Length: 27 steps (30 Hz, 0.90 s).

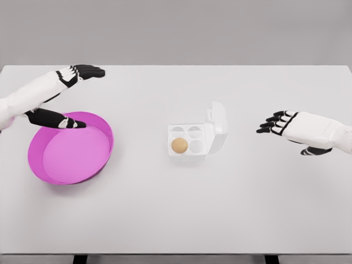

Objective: Pack egg into the box and close the box lid

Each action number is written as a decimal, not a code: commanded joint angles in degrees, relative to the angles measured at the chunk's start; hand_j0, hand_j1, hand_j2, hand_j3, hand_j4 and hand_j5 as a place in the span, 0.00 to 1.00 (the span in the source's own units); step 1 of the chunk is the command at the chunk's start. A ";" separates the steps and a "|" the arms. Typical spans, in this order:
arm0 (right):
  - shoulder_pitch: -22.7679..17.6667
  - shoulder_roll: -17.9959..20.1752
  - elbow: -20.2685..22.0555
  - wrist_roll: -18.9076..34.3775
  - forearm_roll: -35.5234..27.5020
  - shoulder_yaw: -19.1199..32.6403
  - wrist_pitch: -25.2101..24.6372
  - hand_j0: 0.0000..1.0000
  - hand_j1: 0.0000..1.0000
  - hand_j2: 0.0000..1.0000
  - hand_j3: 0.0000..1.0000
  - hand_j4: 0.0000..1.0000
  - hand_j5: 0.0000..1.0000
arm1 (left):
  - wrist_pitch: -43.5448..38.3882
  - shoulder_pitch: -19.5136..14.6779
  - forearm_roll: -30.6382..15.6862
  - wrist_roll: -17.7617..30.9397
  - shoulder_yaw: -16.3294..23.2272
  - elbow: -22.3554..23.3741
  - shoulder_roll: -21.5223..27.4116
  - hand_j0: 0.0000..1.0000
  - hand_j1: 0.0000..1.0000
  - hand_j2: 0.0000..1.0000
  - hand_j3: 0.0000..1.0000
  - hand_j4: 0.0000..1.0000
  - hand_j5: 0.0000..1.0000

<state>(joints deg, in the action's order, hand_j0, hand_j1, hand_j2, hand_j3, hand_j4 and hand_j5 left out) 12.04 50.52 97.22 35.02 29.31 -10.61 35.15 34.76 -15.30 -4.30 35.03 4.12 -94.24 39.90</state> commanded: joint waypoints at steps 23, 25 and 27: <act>6.15 -4.38 -2.82 -0.02 2.94 -8.20 -0.15 1.00 1.00 1.00 1.00 1.00 1.00 | 0.24 2.55 -3.78 -0.03 -4.65 2.22 0.88 1.00 1.00 1.00 1.00 1.00 1.00; 6.15 -4.38 -2.65 -0.02 2.94 -8.29 -0.15 1.00 1.00 1.00 1.00 1.00 1.00 | 0.24 2.55 -3.78 -0.03 -4.65 2.22 0.88 1.00 1.00 1.00 1.00 1.00 1.00; 6.15 -4.55 -2.38 -0.02 2.94 -8.47 -0.15 1.00 1.00 1.00 1.00 1.00 1.00 | 0.24 2.55 -3.78 -0.03 -5.09 2.40 0.88 1.00 1.00 1.00 1.00 1.00 1.00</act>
<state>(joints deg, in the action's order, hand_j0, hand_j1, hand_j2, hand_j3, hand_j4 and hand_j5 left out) 18.19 46.05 94.85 35.03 32.46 -18.76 35.16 35.16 -12.74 -7.65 35.03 -0.75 -91.93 40.74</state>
